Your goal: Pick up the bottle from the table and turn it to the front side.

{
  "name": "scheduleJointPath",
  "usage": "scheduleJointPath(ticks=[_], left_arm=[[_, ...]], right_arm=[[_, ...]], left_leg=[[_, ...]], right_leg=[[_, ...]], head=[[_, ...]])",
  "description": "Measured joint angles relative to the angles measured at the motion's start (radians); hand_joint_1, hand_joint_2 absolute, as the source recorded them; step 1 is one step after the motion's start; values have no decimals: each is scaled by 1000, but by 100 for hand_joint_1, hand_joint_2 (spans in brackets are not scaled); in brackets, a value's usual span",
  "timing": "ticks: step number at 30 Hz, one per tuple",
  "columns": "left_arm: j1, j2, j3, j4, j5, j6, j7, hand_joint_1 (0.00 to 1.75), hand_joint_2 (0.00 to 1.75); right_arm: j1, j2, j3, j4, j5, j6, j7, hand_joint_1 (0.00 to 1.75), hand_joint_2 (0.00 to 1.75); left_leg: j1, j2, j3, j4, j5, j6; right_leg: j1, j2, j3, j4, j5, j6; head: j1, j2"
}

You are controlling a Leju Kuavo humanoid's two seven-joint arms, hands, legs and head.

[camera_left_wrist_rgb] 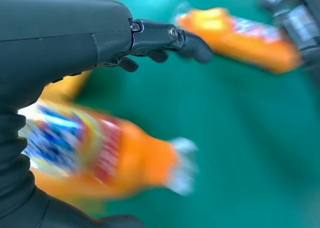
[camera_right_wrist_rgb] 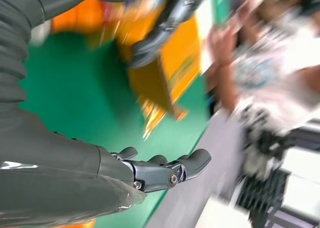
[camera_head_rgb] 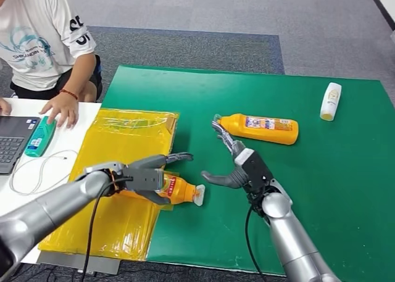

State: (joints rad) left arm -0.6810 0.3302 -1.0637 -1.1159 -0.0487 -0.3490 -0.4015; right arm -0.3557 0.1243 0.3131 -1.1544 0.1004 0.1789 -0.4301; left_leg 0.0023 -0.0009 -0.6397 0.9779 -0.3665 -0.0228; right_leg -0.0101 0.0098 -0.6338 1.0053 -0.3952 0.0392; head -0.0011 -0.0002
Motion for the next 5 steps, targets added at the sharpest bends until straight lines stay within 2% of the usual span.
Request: scheduleJointPath(ticks=[4, 5], left_arm=[[234, -21, 203, -151, -105, 84, -52, 0, 175], [261, -25, 228, -169, -114, 89, -55, 0, 175]], right_arm=[[93, -32, -38, -85, -121, 127, -46, 0, 175], [105, -35, -44, -96, -128, 138, -49, 0, 175]], left_leg=[[0, 0, 0, 0, -3, 1], [-1, 0, 0, 0, -3, 1]], right_leg=[[0, 0, 0, -1, -1, 1], [0, 0, 0, -1, -1, 1]], head=[[0, 0], [0, 0]])
